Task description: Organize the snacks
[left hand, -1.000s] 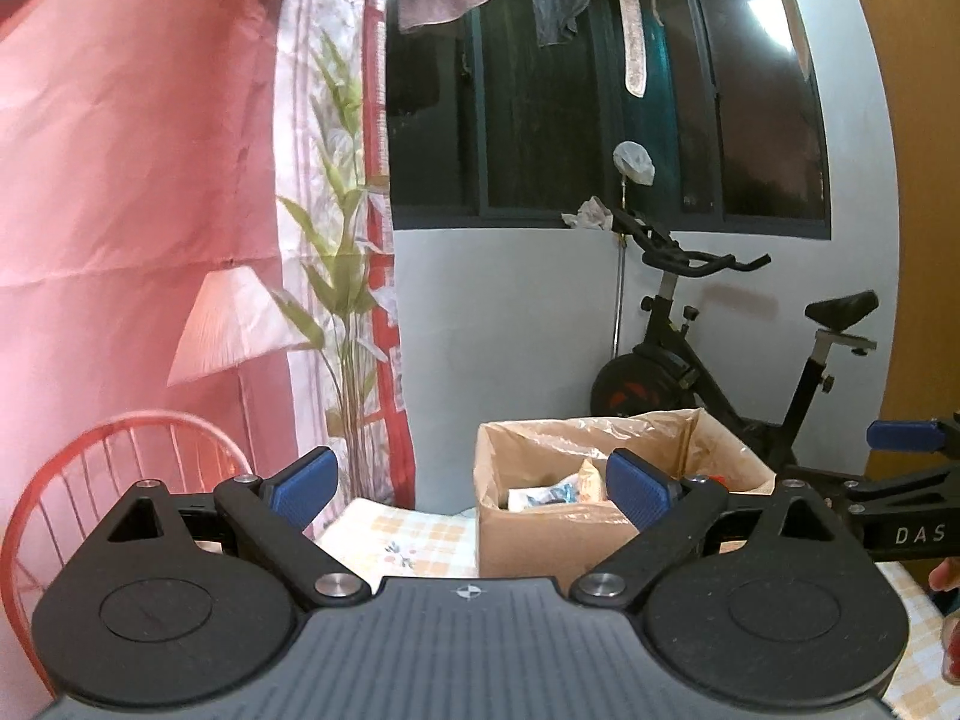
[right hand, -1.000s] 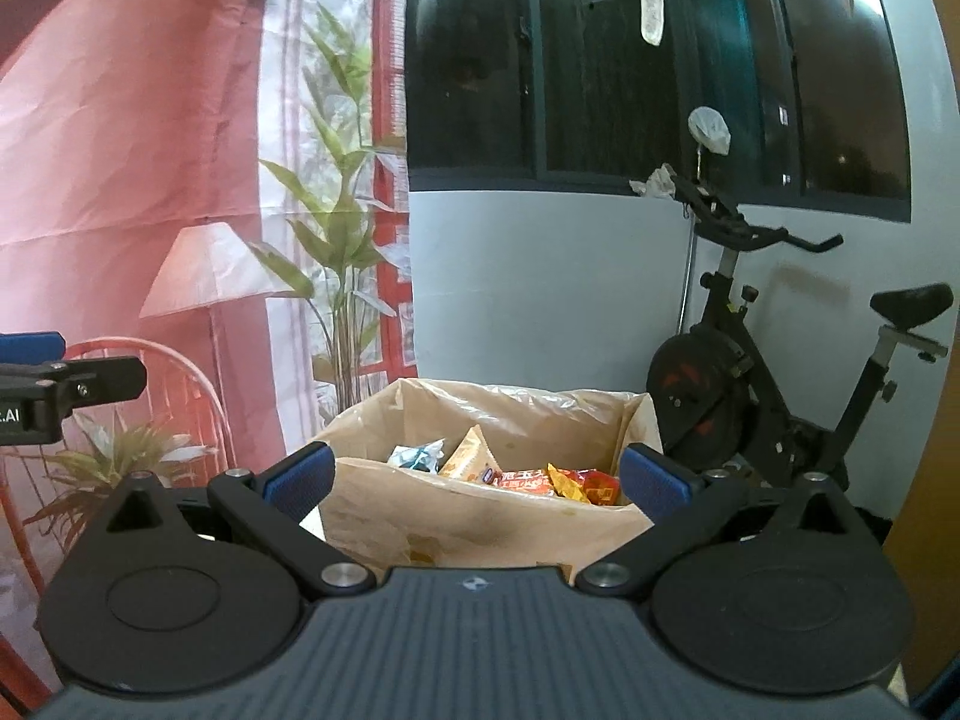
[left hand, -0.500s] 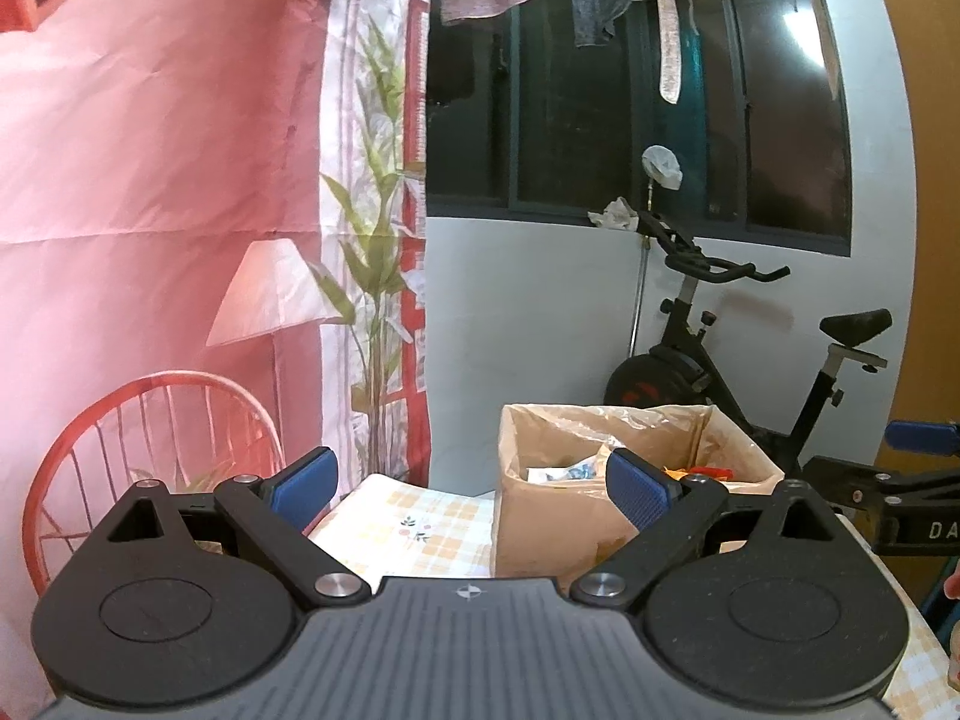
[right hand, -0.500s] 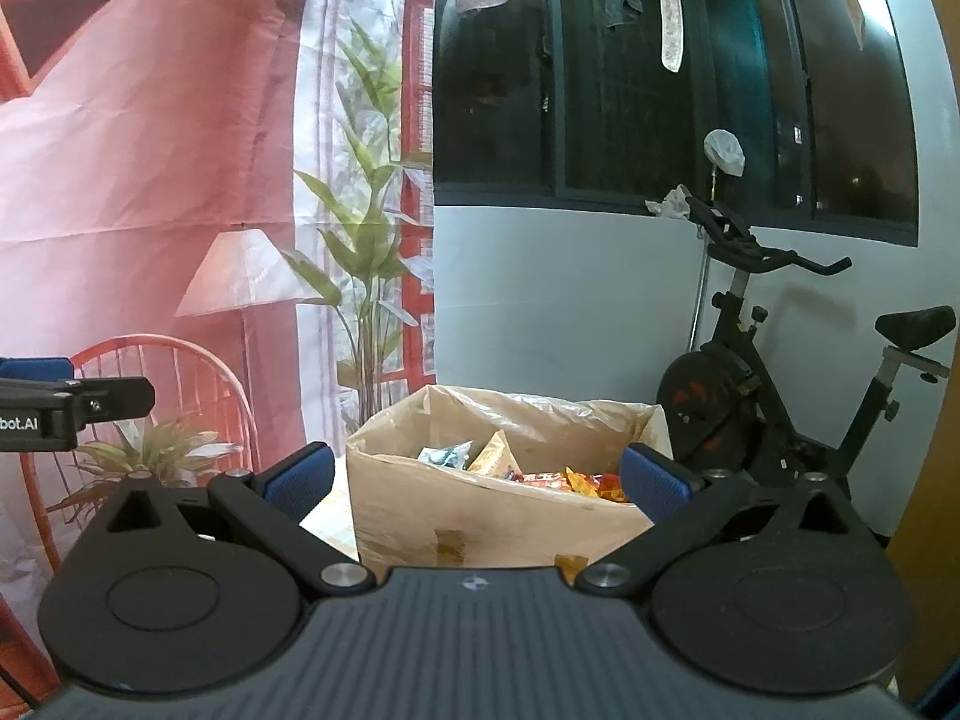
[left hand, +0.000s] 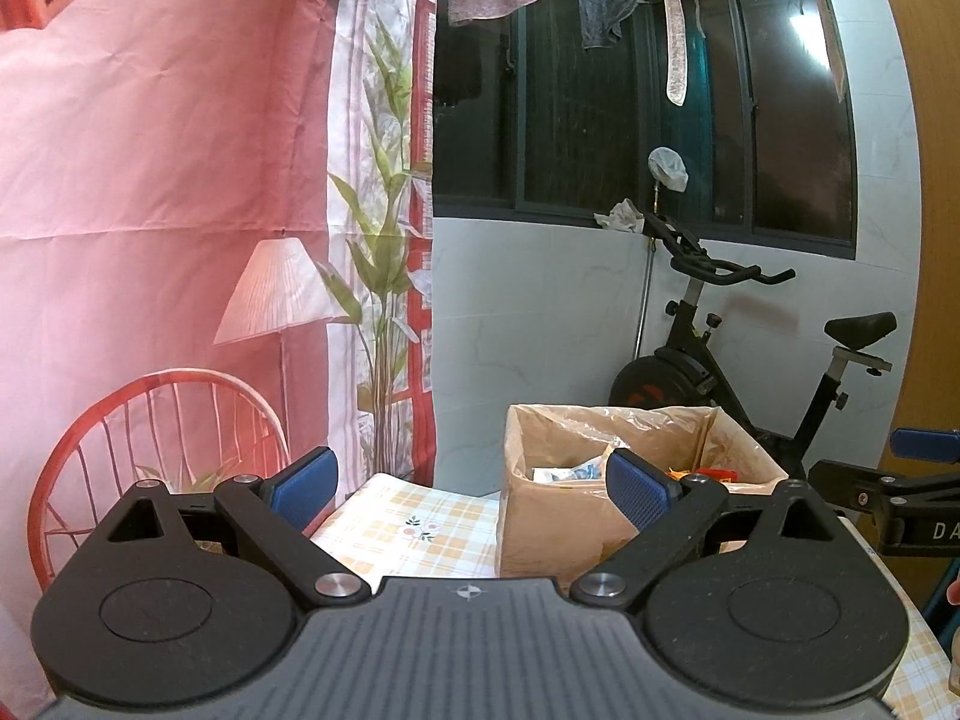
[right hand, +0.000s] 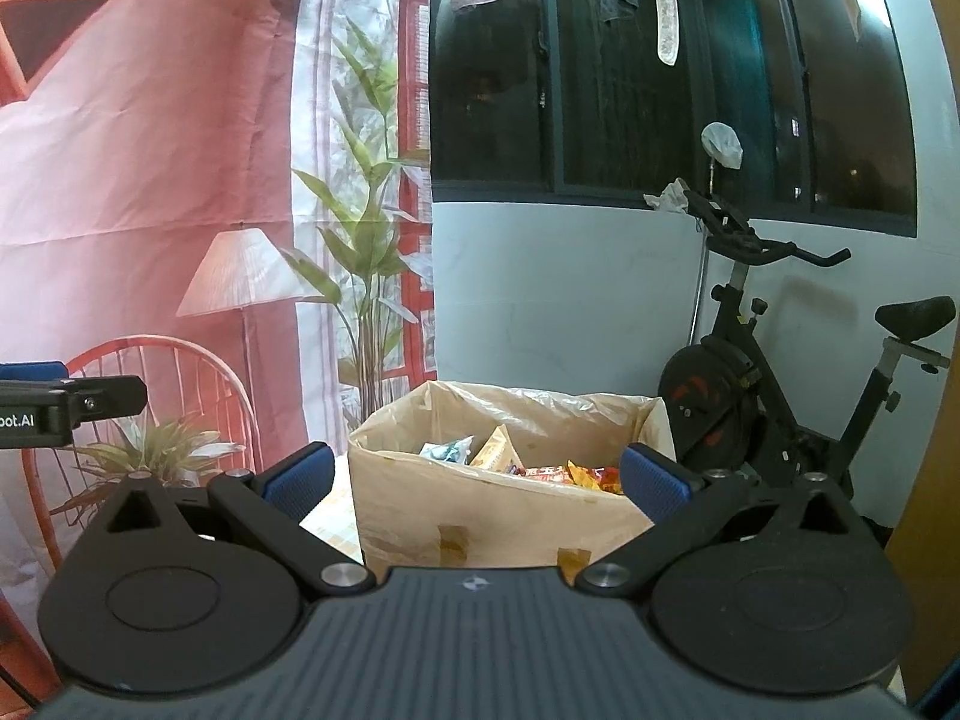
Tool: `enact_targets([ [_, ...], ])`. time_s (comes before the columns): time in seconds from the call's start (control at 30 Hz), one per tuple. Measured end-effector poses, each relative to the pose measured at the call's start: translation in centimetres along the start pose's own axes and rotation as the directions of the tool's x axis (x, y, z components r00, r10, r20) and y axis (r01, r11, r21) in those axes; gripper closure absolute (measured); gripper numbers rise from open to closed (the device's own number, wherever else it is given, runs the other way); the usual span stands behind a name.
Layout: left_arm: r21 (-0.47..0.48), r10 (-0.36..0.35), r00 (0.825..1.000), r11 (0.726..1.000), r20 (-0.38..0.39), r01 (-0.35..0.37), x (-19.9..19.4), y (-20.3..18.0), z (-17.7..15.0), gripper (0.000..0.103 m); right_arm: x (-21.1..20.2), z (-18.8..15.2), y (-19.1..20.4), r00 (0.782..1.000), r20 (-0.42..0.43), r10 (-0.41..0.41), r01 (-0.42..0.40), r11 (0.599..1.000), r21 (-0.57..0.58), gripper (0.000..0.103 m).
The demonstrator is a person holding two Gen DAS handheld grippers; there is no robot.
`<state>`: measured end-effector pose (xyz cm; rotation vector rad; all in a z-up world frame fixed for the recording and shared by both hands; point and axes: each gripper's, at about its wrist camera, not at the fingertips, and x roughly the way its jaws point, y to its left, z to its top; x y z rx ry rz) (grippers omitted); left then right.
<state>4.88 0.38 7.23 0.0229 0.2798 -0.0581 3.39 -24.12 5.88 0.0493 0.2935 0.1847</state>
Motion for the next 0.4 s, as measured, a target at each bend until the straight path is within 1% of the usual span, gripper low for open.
enact_targets([
  [0.4, 0.002, -0.016, 1.0, 1.0, -0.003, 0.016, 0.25, 0.33, 0.04, 0.006, 0.2, -0.05, -0.24, 1.0, -0.005, 0.003, -0.003, 1.0, 0.006, 0.0],
])
